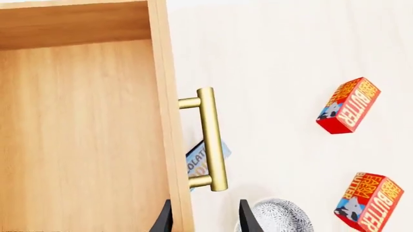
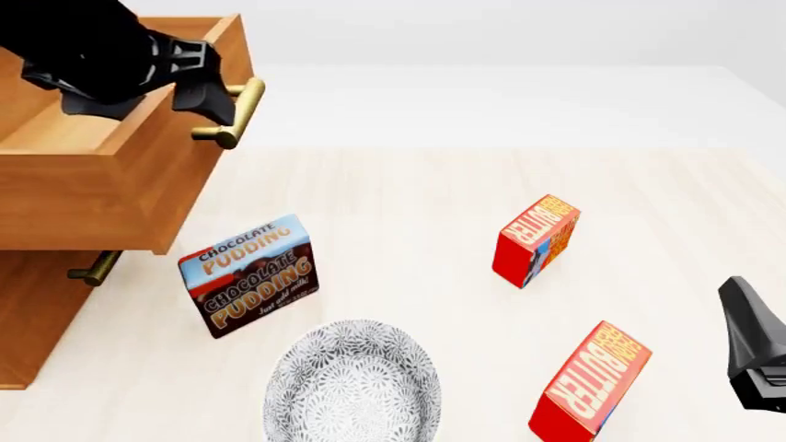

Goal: Put the butter at the front in the top drawer of the cabinet and close it.

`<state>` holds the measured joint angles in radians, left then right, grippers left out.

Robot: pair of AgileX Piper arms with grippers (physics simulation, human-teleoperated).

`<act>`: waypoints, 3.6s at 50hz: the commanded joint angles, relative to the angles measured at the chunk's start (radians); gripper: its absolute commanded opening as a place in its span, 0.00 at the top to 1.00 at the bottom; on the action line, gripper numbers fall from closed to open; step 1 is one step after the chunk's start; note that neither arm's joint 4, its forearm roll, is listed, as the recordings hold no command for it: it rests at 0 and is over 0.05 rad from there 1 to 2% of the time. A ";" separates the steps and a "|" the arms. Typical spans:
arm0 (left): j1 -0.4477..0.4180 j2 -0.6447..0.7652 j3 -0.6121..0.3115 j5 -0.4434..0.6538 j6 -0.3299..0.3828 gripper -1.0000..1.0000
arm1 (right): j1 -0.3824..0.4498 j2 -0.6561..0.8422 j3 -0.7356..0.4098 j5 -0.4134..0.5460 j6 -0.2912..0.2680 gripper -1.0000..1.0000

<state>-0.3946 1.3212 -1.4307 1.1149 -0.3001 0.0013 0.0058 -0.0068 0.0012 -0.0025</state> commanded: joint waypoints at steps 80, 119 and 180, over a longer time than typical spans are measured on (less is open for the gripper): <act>-0.472 0.218 -0.222 -0.344 0.373 0.00 | 0.000 0.001 0.001 -0.001 0.001 0.00; -0.492 0.493 -0.254 -0.595 0.195 0.00 | 0.000 0.000 0.001 -0.001 0.001 0.00; -0.466 0.743 -0.212 -0.750 0.056 0.00 | -0.001 0.000 0.001 -0.001 0.001 0.00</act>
<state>-0.8692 2.0251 -1.6449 0.3767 -0.2297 0.0013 0.0058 -0.0068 0.0012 -0.0025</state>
